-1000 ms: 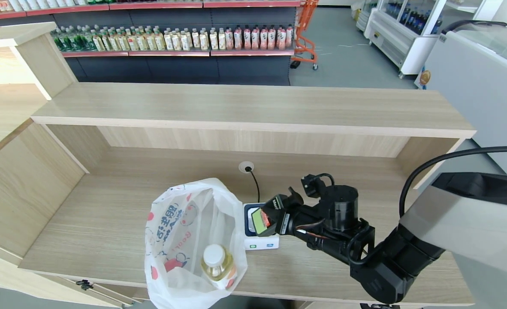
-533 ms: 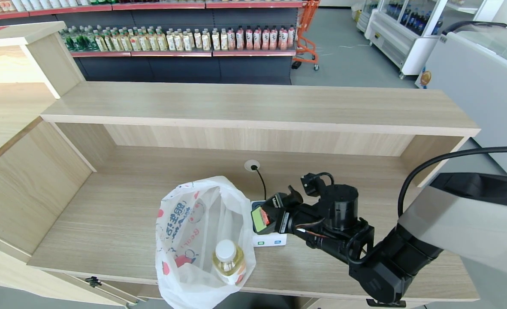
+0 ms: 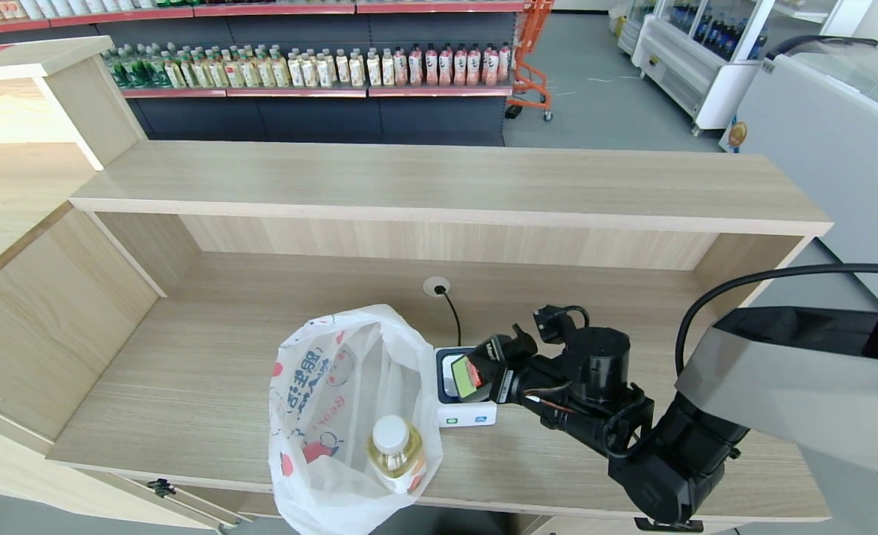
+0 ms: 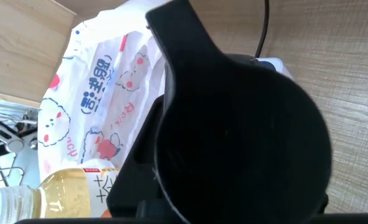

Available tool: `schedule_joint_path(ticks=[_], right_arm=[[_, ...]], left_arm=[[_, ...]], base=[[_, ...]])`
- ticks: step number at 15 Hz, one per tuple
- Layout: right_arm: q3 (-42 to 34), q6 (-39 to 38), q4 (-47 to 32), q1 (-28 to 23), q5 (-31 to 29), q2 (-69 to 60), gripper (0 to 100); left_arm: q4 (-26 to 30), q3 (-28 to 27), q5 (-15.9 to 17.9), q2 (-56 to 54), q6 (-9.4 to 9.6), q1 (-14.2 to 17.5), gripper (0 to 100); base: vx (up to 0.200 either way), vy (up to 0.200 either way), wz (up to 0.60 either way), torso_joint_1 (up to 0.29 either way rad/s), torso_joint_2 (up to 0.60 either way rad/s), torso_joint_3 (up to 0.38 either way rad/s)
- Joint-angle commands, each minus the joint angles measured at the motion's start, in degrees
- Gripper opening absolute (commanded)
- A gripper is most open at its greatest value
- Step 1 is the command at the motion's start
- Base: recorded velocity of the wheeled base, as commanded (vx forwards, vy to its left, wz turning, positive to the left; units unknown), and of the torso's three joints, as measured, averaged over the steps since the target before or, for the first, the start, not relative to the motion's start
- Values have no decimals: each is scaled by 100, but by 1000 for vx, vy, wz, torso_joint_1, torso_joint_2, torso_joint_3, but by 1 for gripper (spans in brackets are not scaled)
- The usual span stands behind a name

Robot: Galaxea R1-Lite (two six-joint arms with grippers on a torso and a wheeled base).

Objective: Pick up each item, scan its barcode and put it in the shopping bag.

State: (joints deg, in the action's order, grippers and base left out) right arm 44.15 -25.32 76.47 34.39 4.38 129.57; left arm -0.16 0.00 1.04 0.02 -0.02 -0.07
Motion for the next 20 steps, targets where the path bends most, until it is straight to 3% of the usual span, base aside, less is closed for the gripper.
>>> schedule_joint_path(ticks=[1, 20], right_arm=[[-12, 1, 8, -82, 107, 42, 0], [49, 89, 650, -134, 687, 420, 0]], left_arm=[[-2, 0, 2, -2, 2, -1, 100], [-2, 0, 2, -2, 2, -1, 100]], base=[[0, 0, 0, 0, 0, 0], [0, 0, 0, 0, 0, 0]])
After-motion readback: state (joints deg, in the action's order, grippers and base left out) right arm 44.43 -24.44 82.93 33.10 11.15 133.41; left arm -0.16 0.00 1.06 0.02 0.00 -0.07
